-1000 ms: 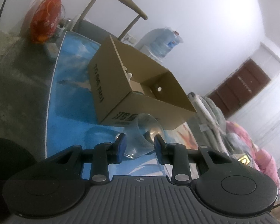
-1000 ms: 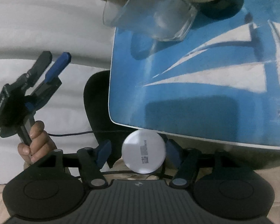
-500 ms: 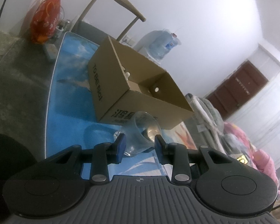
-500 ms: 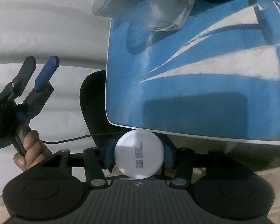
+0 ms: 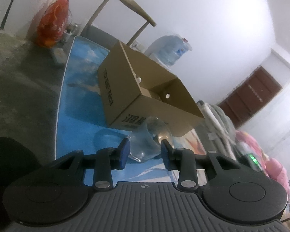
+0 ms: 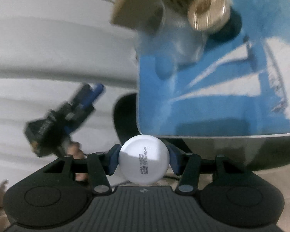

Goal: Organize rigid objects
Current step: 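Carry the pill jar with the right gripper up over the box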

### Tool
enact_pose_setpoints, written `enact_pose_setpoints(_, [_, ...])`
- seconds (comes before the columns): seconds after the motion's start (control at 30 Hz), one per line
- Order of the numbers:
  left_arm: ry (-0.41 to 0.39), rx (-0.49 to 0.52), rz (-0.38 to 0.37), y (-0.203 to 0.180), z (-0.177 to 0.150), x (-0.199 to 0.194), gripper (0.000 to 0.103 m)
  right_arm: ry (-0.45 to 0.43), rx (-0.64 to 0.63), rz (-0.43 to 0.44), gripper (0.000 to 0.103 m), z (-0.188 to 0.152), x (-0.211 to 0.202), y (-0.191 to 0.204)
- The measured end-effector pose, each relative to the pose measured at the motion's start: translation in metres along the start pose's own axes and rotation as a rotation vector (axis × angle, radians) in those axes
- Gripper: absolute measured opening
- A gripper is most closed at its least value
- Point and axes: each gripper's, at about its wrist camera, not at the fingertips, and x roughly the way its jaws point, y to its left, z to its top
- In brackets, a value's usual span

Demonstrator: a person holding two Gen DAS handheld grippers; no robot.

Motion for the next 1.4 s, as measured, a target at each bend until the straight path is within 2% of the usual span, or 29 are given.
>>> enact_pose_setpoints(0.1, [-0.023, 0.011, -0.016, -0.007, 0.001, -0.003, 0.052, -0.107, -0.003, 0.046, 0.055, 0.000, -0.032, 0.005])
enact_pose_setpoints(0.2, [-0.055, 0.015, -0.069, -0.016, 0.003, -0.006, 0.063, -0.216, -0.014, 0.089, 0.056, 0.000, -0.064, 0.011])
enact_pose_setpoints(0.33, [-0.090, 0.015, -0.182, -0.031, 0.010, -0.008, 0.079, -0.354, -0.059, 0.139, 0.055, 0.001, -0.102, 0.024])
enact_pose_setpoints(0.37, [-0.089, 0.009, -0.212, -0.034, 0.012, -0.008, 0.086, -0.388, -0.073, 0.148, 0.055, 0.003, -0.111, 0.028])
enact_pose_setpoints(0.47, [-0.086, -0.025, -0.313, -0.042, 0.018, 0.000, 0.095, -0.487, -0.109, 0.182, 0.055, 0.007, -0.133, 0.036])
enact_pose_setpoints(0.6, [-0.058, -0.084, -0.419, -0.053, 0.026, 0.020, 0.100, -0.593, -0.147, 0.254, 0.055, 0.014, -0.150, 0.044])
enact_pose_setpoints(0.77, [-0.059, -0.173, -0.491, -0.072, 0.040, 0.052, 0.102, -0.630, -0.171, 0.322, 0.056, 0.027, -0.146, 0.052])
enact_pose_setpoints(0.87, [-0.075, -0.188, -0.495, -0.083, 0.049, 0.069, 0.102, -0.620, -0.165, 0.345, 0.055, 0.040, -0.138, 0.051])
enact_pose_setpoints(1.1, [-0.111, -0.217, -0.398, -0.085, 0.069, 0.090, 0.097, -0.622, -0.154, 0.372, 0.055, 0.064, -0.124, 0.042])
enact_pose_setpoints(1.23, [-0.056, -0.249, -0.391, -0.087, 0.078, 0.108, 0.097, -0.617, -0.133, 0.379, 0.055, 0.076, -0.127, 0.033])
enact_pose_setpoints(1.4, [-0.022, -0.284, -0.333, -0.086, 0.092, 0.131, 0.097, -0.606, -0.094, 0.358, 0.055, 0.121, -0.121, 0.019])
